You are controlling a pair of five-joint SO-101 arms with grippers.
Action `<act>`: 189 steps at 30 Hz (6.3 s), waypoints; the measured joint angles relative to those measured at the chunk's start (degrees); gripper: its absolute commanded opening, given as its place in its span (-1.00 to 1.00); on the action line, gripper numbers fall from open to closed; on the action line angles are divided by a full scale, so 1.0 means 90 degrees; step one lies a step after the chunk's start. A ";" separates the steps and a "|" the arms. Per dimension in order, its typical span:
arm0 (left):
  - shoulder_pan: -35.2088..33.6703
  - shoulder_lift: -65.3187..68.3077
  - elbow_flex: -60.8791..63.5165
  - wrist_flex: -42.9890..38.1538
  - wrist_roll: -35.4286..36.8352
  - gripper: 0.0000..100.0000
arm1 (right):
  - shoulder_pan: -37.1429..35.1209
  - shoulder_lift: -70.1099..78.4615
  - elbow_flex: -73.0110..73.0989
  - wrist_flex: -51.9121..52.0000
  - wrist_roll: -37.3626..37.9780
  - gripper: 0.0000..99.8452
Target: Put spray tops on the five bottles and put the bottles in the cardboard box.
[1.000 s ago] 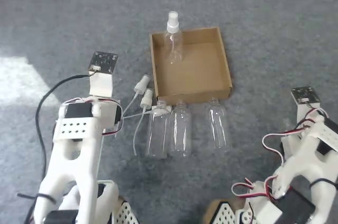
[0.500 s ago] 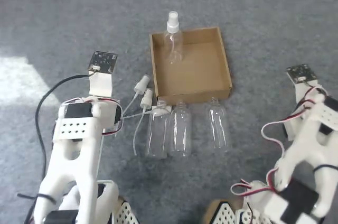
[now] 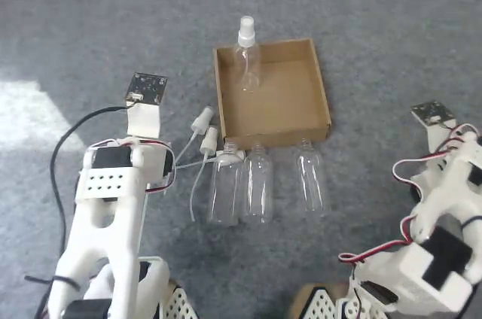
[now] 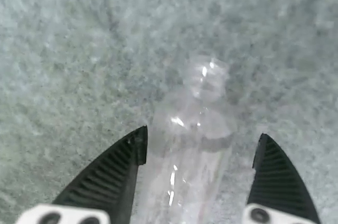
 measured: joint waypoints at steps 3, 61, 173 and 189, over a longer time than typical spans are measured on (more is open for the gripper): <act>0.0000 0.0000 0.0000 0.0000 0.0000 -0.98 | -0.0137 0.0166 -0.0059 -0.0020 0.0000 -0.46; -0.0332 -0.3126 -0.3604 0.0283 0.4142 -0.98 | -0.9455 -0.4474 0.2149 -0.2657 -0.4777 -0.99; 0.2022 -0.3214 -0.0449 -0.0469 0.2491 -0.82 | -0.9074 -0.6076 0.5558 -0.7726 -0.5353 -0.99; 0.1993 -0.3126 -0.1827 0.0703 0.2159 -0.57 | -0.8821 -0.6105 0.5529 -0.7844 -0.5353 -0.99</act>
